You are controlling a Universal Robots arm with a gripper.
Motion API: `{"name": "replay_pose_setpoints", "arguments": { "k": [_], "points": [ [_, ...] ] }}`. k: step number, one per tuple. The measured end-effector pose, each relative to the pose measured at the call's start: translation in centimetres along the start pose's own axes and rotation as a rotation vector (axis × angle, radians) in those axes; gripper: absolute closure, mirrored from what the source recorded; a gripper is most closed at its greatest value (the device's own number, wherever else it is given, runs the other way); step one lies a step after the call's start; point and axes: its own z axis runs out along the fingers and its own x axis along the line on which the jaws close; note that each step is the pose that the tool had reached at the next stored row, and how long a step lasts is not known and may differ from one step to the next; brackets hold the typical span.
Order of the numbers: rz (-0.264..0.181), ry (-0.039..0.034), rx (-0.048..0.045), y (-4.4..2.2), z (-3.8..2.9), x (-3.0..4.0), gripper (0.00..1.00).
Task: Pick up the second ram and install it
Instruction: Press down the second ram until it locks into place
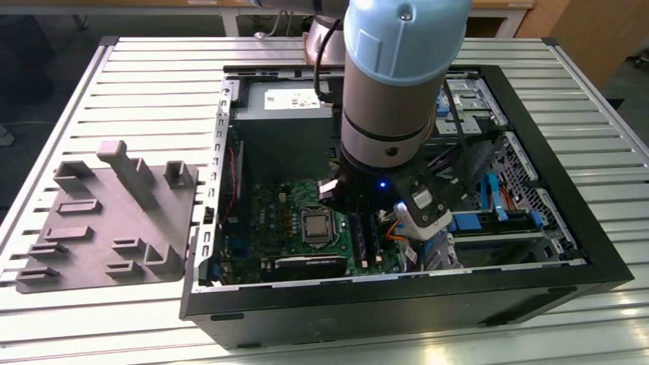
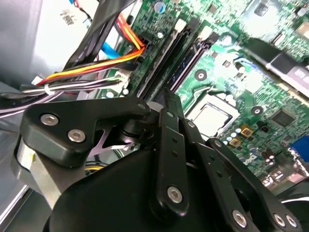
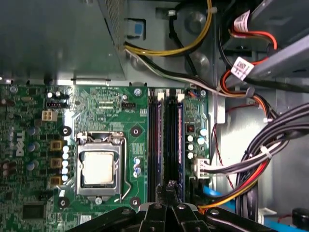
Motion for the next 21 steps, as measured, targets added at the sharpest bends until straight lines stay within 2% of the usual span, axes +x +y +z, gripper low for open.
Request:
{"name": "replay_pose_setpoints", "arguments": {
  "k": [10,16,21],
  "points": [
    [0.000,0.0000,0.0001,-0.92,-0.04,0.00,0.89],
    [0.000,0.0000,0.0000,-0.95,0.00,-0.01,0.89],
    [0.000,0.0000,0.0003,-0.99,0.49,0.02,0.89]
  ]
}}
